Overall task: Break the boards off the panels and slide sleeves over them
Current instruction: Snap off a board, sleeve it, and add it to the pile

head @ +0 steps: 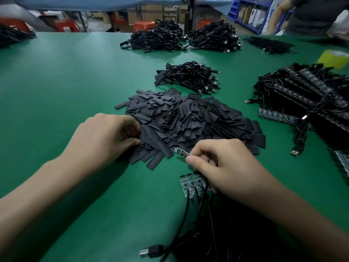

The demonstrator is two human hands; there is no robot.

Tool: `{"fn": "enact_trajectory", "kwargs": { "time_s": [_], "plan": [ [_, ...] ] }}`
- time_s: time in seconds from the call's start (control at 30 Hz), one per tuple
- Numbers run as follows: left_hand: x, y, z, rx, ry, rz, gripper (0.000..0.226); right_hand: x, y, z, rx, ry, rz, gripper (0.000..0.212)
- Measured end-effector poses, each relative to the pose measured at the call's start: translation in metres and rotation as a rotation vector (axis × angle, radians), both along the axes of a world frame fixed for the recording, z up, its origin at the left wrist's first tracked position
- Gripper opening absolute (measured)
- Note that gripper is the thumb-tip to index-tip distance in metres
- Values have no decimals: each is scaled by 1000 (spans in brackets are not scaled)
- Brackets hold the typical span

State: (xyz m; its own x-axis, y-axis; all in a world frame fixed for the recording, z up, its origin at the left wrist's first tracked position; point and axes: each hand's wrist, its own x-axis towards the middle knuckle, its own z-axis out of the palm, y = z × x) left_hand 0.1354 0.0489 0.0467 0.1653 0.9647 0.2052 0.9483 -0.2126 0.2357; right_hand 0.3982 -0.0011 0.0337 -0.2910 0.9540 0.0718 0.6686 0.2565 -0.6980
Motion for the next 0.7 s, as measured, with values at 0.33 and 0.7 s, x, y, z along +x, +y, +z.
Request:
{"fn": "enact_trajectory", "kwargs": {
  "time_s": [0.33, 0.7],
  "plan": [
    [11, -13, -5, 344, 254, -54, 32, 5, 1, 8, 42, 217, -95, 21],
    [9, -14, 13, 265, -205, -26, 28, 8, 5, 2, -2, 262, -141, 27]
  ]
}}
